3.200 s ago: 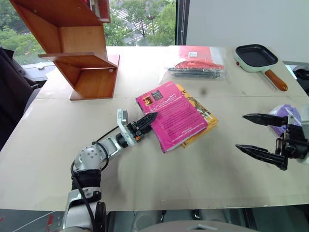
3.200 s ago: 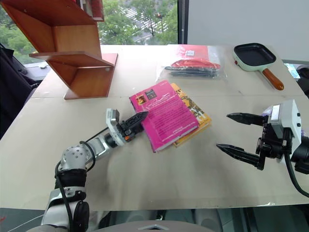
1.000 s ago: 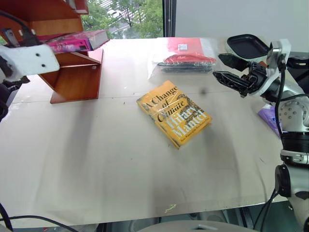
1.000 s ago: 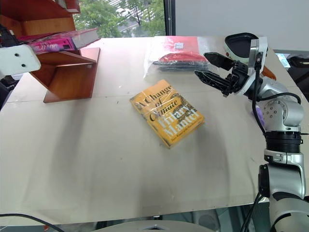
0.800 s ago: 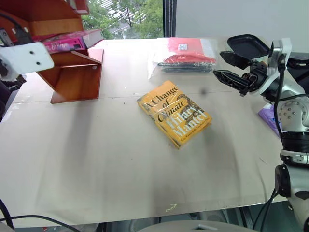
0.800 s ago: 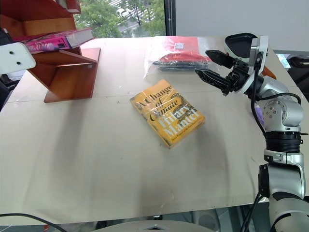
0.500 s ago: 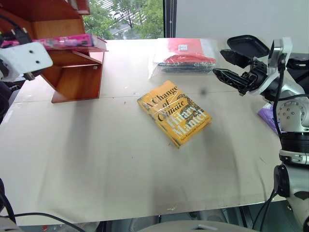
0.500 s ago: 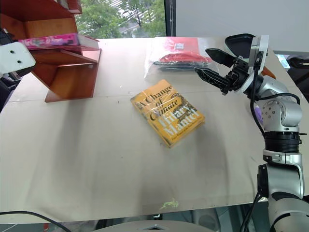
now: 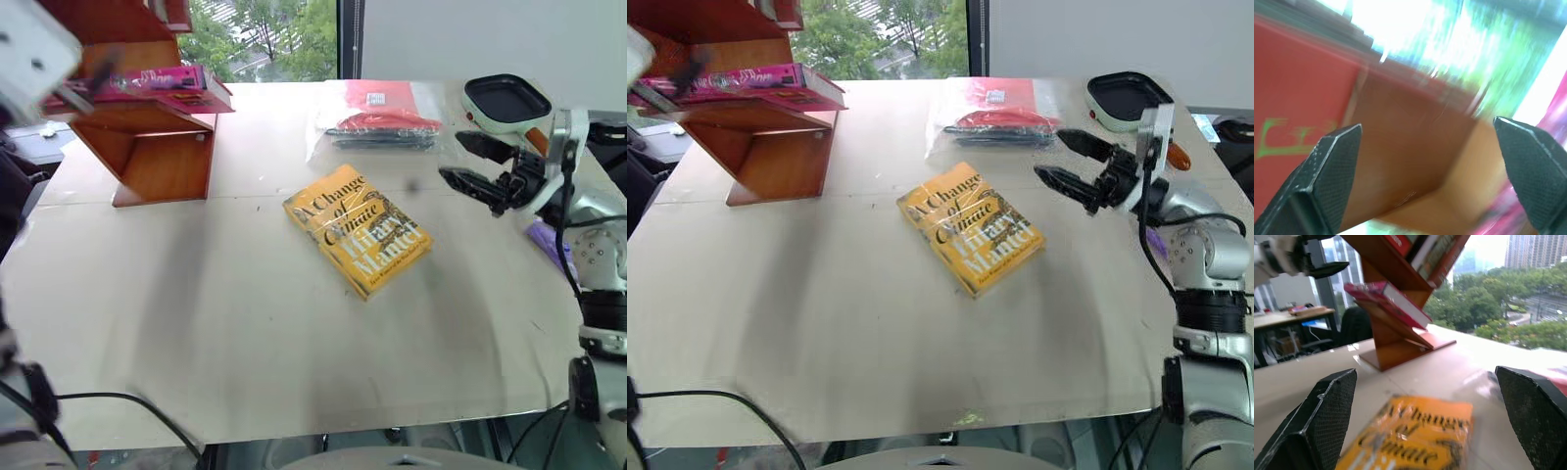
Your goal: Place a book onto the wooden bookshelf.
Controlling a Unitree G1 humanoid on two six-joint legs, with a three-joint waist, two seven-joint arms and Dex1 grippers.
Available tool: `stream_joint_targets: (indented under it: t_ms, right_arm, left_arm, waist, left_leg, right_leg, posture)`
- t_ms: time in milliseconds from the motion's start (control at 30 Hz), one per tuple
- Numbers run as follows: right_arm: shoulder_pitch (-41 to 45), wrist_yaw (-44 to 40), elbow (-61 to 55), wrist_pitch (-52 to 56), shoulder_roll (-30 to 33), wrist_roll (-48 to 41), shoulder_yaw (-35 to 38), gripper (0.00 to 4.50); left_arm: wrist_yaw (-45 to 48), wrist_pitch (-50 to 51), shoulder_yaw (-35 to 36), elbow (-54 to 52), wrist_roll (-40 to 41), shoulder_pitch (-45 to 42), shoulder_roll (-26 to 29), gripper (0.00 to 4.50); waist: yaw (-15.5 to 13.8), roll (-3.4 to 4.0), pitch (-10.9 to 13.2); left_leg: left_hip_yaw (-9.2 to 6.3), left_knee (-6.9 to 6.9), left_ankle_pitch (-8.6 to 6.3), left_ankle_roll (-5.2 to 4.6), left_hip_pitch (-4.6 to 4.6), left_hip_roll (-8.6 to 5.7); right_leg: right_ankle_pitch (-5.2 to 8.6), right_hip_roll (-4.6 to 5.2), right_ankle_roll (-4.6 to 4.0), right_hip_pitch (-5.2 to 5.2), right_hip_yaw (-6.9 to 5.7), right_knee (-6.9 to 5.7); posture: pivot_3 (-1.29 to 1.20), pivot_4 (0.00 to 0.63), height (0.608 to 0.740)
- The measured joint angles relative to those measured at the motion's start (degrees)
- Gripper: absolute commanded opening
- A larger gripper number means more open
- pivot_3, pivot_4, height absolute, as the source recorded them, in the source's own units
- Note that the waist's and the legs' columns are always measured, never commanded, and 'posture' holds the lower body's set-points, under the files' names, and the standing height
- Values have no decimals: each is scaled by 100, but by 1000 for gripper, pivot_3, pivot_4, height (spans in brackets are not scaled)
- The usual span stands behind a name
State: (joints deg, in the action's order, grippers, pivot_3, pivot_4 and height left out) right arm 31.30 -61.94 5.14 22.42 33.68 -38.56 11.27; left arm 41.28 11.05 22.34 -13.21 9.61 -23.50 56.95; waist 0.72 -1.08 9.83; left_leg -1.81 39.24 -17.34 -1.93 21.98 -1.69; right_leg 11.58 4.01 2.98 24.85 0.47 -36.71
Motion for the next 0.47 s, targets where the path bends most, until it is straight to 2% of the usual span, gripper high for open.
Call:
stream_joint_targets:
  t_ms: [100,233,367,400,467]
  right_arm:
    - [-594,-19,-9,-345,138,344,-11,4500]
    - [-1301,22,161,-1130,183,1037,-50,4500]
    - [-1839,333,419,-1914,132,1648,-82,4500]
    - [-2065,432,492,-2142,75,1792,-82,4500]
    - [-2253,503,550,-2285,-6,1883,-89,4500]
  left_arm:
    - [271,841,-65,-968,935,1318,-690,4427]
    - [67,1693,-136,-1904,1603,2656,-1432,4427]
    - [-535,2094,-616,-2194,1486,3590,-2080,4427]
    - [-684,2079,-833,-2112,1410,3902,-2404,4427]
    - [-743,1988,-1106,-1882,1292,4161,-2602,4427]
  waist:
    - [37,-6,0]
    - [22,-10,1]
    - [-11,-5,-8]
    - [-13,-4,-9]
    - [-14,-5,-9]
  left_leg:
    - [5,0,-1,0,-3,4]
    - [4,-2,0,2,-18,9]
    - [3,-9,-17,-26,-111,6]
    - [1,-11,-20,-30,-142,8]
    - [-1,-10,-20,-31,-139,9]
  right_leg:
    - [0,-5,0,4,12,2]
    - [-1,-12,-1,1,15,18]
    - [1,-32,-4,-94,14,18]
    - [2,-32,-4,-129,15,30]
    - [3,-39,-6,-129,12,39]
  posture:
    - [0,150,740]
    - [0,150,740]
    - [0,150,740]
    - [0,150,740]
    - [0,150,740]
